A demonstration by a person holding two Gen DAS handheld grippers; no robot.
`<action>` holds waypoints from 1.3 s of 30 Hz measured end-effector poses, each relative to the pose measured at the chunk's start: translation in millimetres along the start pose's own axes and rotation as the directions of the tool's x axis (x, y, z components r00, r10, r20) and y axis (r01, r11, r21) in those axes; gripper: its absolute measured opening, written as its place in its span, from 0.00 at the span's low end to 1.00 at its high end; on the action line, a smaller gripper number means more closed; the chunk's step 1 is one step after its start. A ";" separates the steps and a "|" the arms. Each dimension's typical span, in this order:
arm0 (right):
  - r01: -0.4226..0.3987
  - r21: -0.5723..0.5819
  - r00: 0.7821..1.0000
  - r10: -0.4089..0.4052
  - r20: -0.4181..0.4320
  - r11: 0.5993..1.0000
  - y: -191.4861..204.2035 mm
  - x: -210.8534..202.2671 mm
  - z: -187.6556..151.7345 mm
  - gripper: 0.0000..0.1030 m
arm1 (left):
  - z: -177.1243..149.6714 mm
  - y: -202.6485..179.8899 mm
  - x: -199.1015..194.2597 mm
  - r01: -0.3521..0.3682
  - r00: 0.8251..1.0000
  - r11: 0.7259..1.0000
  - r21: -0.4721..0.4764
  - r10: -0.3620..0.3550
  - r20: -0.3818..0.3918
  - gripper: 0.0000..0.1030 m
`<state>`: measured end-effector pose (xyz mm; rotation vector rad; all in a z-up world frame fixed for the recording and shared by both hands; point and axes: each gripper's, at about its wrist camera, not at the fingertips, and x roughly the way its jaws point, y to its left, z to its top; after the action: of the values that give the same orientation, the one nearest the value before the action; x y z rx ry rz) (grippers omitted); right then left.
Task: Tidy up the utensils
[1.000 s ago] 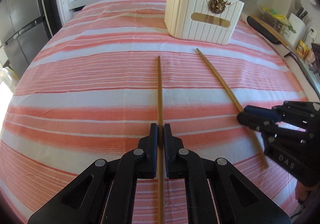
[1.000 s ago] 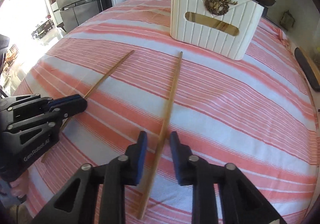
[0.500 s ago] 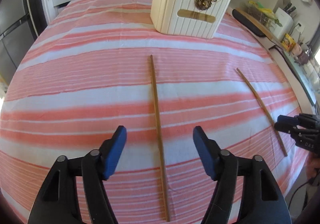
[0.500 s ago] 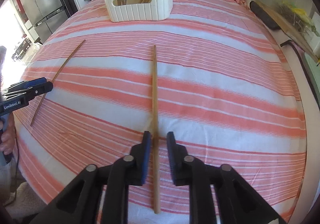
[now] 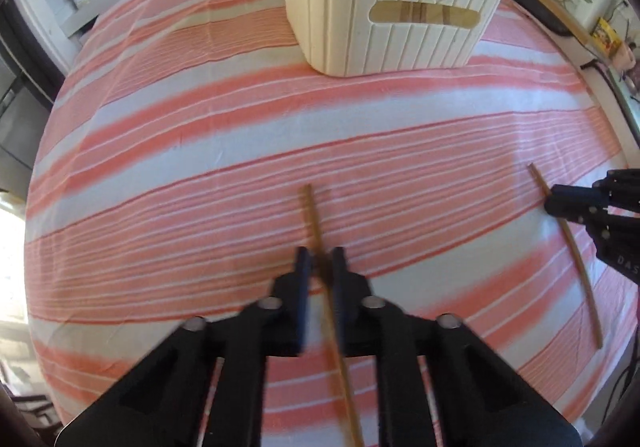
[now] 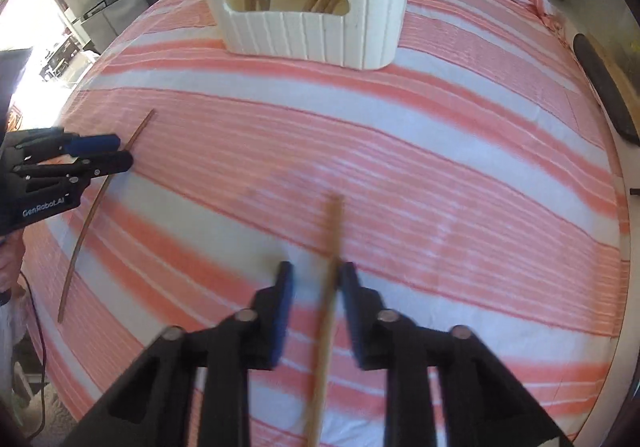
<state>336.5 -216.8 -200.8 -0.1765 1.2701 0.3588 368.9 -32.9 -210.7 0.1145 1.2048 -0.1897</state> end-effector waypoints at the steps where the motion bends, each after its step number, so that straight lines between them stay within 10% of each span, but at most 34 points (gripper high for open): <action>1: -0.007 0.018 1.000 0.007 0.009 1.000 -3.2 1.0 6.1 0.06 | 3.1 -1.0 -1.7 -0.011 1.000 1.000 -0.009 0.011 0.014 0.04; 5: -0.081 0.077 0.988 0.070 0.140 0.994 -12.2 -30.7 10.6 0.06 | 2.4 -1.3 -40.1 0.043 0.989 0.998 -0.040 -0.037 0.141 0.04; 10: -0.101 0.003 0.927 0.093 0.363 0.995 -2.0 -119.9 -7.1 0.06 | -4.2 1.9 -115.1 0.153 0.936 0.987 -0.043 -0.130 0.327 0.04; 16: -0.086 -0.039 0.842 0.093 0.532 0.996 7.8 -196.6 -0.7 0.06 | 9.8 5.5 -198.7 0.238 0.845 0.971 -0.013 -0.200 0.496 0.04; 20: -0.066 -0.034 0.751 0.072 0.657 0.997 9.9 -247.3 29.6 0.06 | 47.5 15.2 -261.4 0.299 0.754 0.954 -0.001 -0.235 0.613 0.03; 25: -0.025 0.006 0.646 0.012 0.763 1.000 2.7 -301.0 98.2 0.06 | 111.8 14.9 -303.0 0.197 0.661 0.980 -0.029 -0.111 0.742 0.03; 28: -0.019 0.037 0.625 -0.018 0.781 0.999 -5.9 -305.4 135.4 0.06 | 147.4 13.5 -286.4 0.157 0.679 0.986 -0.057 -0.066 0.731 0.03; 35: -0.066 0.043 0.641 0.009 0.767 0.997 -26.8 -238.3 173.5 0.06 | 187.8 21.1 -192.3 0.142 0.790 0.980 -0.139 -0.027 0.613 0.03; 39: -0.106 0.056 0.740 0.042 0.672 0.993 -37.0 -186.1 192.5 0.06 | 190.7 32.5 -144.8 0.191 0.855 0.965 -0.182 -0.072 0.514 0.03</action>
<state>476.3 -219.4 30.5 0.0861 0.5665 0.3856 500.3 -24.8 -8.1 -0.2127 0.6989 -0.1866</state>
